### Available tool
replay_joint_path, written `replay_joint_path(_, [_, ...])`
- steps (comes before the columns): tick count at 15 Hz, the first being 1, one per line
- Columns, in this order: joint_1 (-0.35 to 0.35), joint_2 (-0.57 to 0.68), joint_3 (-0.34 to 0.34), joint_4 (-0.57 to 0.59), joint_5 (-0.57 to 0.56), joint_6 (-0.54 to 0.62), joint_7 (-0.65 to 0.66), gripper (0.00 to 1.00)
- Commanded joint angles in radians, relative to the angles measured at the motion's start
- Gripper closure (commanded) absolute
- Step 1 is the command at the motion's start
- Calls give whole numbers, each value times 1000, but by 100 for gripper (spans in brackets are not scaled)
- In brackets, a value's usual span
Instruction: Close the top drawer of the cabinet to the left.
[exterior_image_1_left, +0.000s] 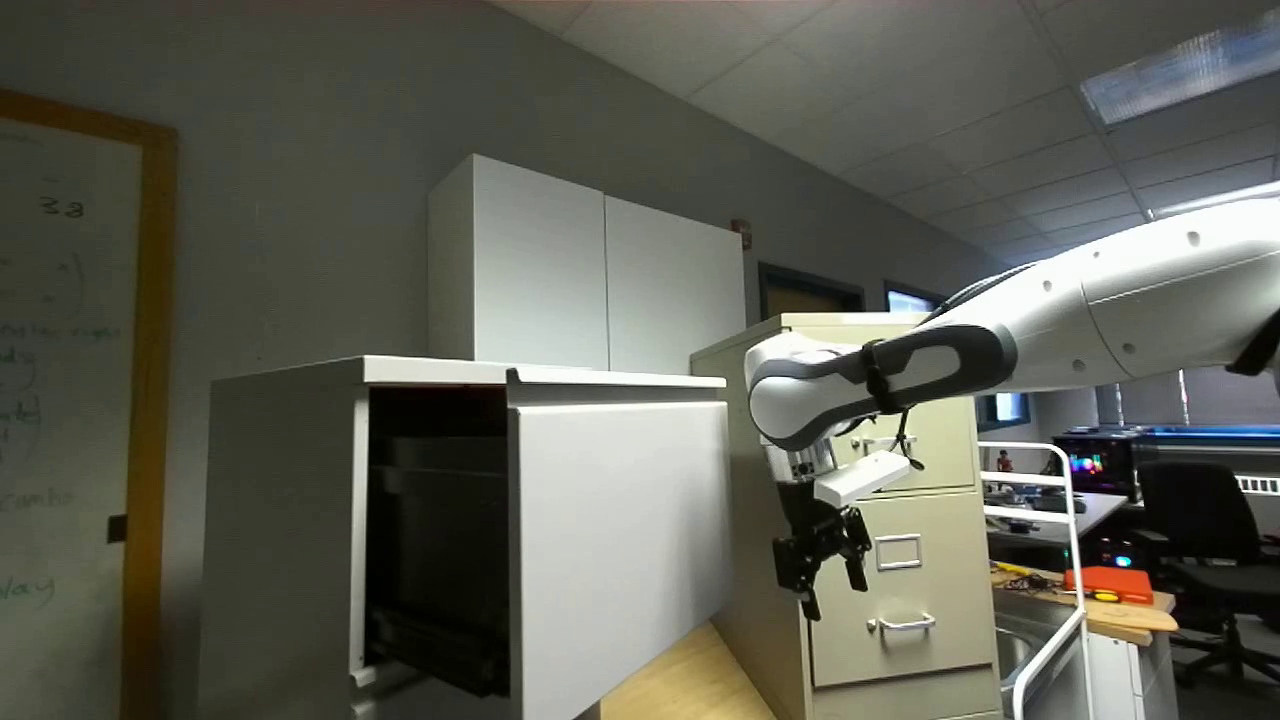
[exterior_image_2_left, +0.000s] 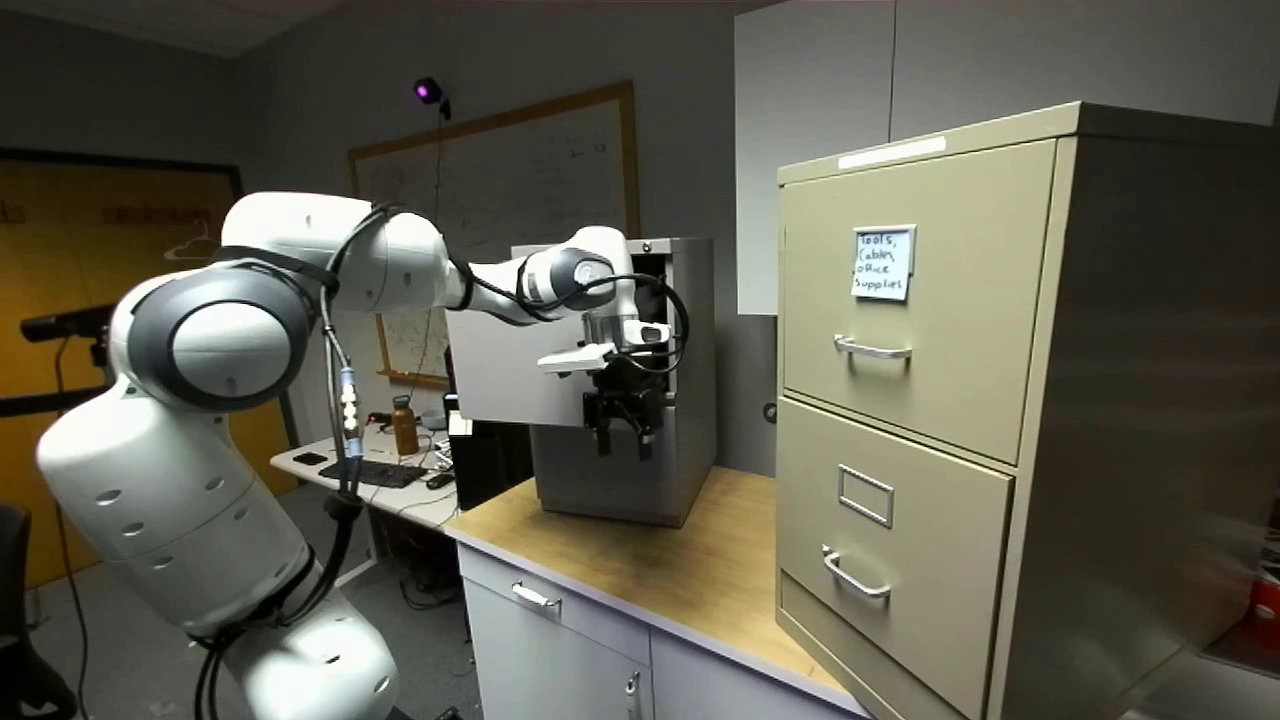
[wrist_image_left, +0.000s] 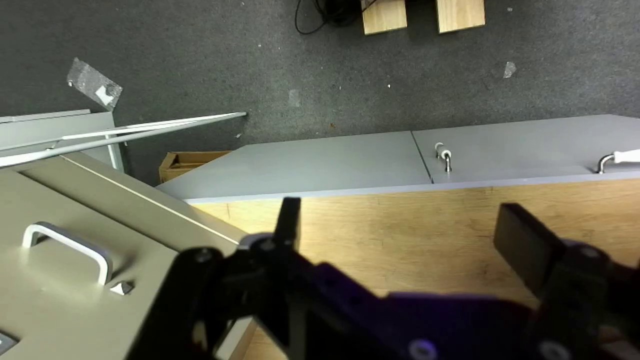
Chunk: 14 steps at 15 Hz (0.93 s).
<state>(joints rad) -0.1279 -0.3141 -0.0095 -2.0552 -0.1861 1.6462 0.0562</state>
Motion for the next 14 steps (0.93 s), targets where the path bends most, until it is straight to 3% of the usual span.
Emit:
replay_joint_path(1, [19,1,-16,2,-5,-3,4,0])
replay_joint_path(14, [25,-23,-12,20,-6,34,16,0])
